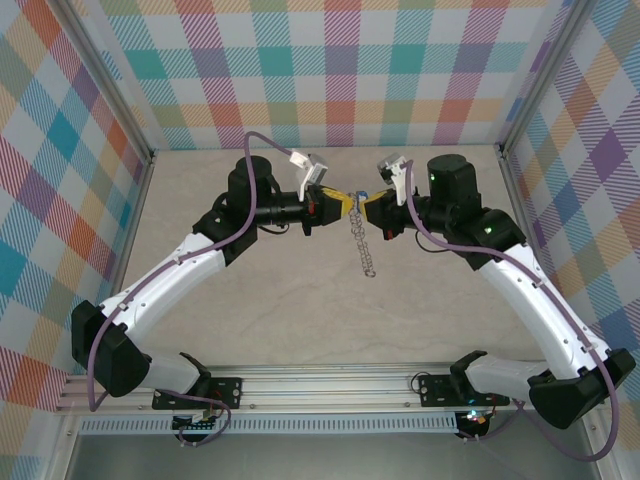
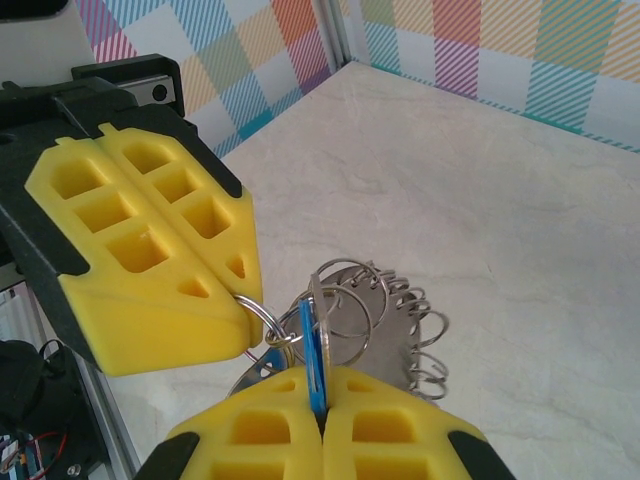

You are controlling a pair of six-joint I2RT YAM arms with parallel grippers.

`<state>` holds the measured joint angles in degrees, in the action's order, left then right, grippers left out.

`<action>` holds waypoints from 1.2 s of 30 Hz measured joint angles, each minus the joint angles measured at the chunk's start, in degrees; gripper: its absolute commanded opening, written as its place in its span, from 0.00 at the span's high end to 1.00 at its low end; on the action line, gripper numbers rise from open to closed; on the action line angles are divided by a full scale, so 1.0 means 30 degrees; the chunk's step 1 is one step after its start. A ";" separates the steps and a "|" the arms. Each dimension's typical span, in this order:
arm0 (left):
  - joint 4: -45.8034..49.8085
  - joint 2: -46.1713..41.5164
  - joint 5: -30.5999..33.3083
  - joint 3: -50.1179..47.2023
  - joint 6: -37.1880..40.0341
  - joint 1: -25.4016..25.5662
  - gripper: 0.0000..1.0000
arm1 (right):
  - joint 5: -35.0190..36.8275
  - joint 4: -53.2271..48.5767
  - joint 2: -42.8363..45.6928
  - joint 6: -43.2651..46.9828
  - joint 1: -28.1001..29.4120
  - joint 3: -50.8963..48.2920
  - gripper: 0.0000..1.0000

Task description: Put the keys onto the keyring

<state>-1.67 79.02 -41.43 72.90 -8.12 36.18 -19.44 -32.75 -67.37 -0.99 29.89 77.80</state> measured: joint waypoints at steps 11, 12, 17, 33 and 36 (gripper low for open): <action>0.0015 0.0000 0.0000 0.0000 0.0007 0.0000 1.00 | 0.0495 0.0138 0.0954 -0.0109 0.0000 -0.1763 1.00; 0.0029 0.0000 -0.0007 0.0000 0.0000 0.0000 1.00 | 0.0474 0.0160 0.0954 -0.0153 0.0000 -0.1792 1.00; 0.0007 0.0000 0.0000 0.0000 0.0000 0.0000 1.00 | 0.0102 0.0182 0.0940 -0.0386 0.0000 -0.1807 1.00; 0.0007 0.0000 -0.0007 0.0000 -0.0015 0.0000 1.00 | -0.0670 0.0182 0.0495 -0.0452 0.0430 -0.1807 1.00; 0.0007 0.0000 -0.0007 0.0000 -0.0029 0.0000 1.00 | -0.0372 0.0168 0.0495 -0.0357 0.0430 -0.1807 1.00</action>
<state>-1.65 79.02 -41.45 72.90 -8.21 36.18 -20.56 -32.25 -65.89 -2.07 31.18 72.38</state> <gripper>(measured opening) 0.048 0.068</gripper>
